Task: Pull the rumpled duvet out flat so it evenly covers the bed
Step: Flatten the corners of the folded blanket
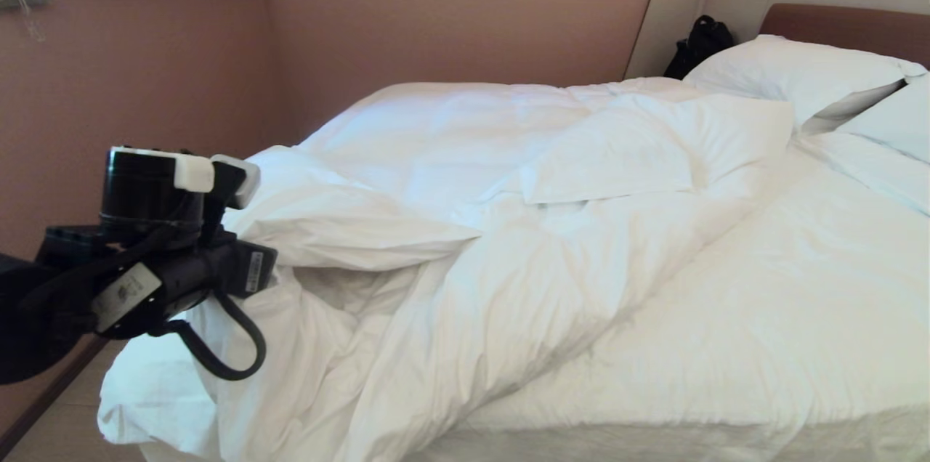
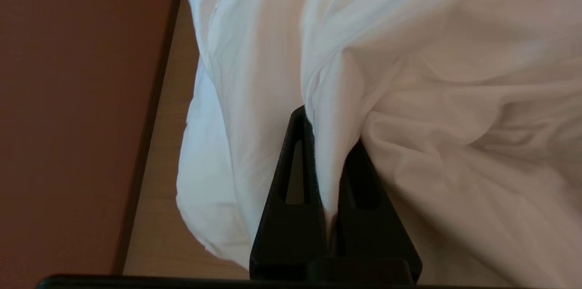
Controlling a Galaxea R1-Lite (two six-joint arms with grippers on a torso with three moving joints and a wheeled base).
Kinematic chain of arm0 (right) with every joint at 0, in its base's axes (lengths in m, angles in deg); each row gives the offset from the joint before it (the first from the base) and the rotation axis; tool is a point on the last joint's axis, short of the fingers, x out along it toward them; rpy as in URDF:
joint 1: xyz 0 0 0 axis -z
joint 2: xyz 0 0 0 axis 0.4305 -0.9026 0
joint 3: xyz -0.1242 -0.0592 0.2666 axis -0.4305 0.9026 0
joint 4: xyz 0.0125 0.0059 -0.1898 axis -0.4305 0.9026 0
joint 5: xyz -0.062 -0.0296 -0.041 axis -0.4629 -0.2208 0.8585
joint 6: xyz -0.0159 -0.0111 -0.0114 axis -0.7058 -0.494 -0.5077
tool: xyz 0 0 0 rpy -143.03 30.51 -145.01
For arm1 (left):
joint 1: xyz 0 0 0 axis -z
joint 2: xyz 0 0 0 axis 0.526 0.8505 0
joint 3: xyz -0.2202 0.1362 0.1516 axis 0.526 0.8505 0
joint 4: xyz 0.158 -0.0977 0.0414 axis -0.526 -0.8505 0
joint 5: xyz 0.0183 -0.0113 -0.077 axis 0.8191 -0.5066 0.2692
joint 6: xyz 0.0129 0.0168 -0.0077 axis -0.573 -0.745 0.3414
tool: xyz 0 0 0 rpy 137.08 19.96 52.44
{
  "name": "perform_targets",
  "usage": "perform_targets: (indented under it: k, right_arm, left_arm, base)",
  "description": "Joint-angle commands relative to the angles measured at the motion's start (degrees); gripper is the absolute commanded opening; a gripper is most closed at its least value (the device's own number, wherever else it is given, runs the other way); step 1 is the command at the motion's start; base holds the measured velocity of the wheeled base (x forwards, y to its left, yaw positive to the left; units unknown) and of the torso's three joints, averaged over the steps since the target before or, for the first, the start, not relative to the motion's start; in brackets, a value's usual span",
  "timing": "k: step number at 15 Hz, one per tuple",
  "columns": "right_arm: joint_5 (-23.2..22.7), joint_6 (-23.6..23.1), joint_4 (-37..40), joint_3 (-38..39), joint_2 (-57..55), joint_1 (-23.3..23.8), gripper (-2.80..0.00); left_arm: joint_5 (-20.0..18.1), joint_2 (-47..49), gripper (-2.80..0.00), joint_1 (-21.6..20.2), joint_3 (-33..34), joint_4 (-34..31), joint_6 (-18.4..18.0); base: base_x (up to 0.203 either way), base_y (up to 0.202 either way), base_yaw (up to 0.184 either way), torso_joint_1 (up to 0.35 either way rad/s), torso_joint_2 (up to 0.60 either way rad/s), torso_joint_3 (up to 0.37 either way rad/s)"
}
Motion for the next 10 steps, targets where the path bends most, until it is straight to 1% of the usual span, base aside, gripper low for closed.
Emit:
perform_targets:
  k: [1,4,5,7,8,9,10]
  right_arm:
    - [0.0,0.0,0.0,0.0,-0.1,0.0,-2.8]
    - [0.0,-0.1,0.1,0.0,-0.1,0.0,-2.8]
    - [0.0,0.0,0.0,0.0,-0.1,0.0,-2.8]
    - [0.0,-0.1,0.0,0.0,0.0,0.0,-2.8]
    - [0.0,0.0,0.1,0.0,-0.1,0.0,-2.8]
    - [0.0,0.0,0.0,0.0,0.0,0.0,-2.8]
    - [0.0,0.0,0.0,0.0,0.0,0.0,-2.8]
  left_arm:
    - [0.0,-6.9,-2.8,-2.8,5.4,0.1,1.5]
    - [-0.2,-7.6,-2.8,-9.4,10.2,0.1,2.6]
    - [-0.3,-7.7,-2.8,-10.2,12.2,0.1,3.7]
    - [-0.5,-8.0,-2.8,-10.4,15.5,0.1,5.7]
    - [-0.5,-8.4,-2.8,-10.4,16.8,0.1,7.9]
    - [-0.5,-9.0,-2.8,-10.6,17.2,0.1,11.4]
    - [-0.5,-10.0,-2.8,-11.0,17.5,0.1,13.6]
  base:
    - [0.0,0.0,0.0,0.0,0.0,0.0]
    - [0.0,0.0,0.0,0.0,0.0,0.0]
    - [0.0,0.0,0.0,0.0,0.0,0.0]
    - [0.0,0.0,0.0,0.0,0.0,0.0]
    - [0.0,0.0,0.0,0.0,0.0,0.0]
    - [0.0,0.0,0.0,0.0,0.0,0.0]
    - [0.0,0.0,0.0,0.0,0.0,0.0]
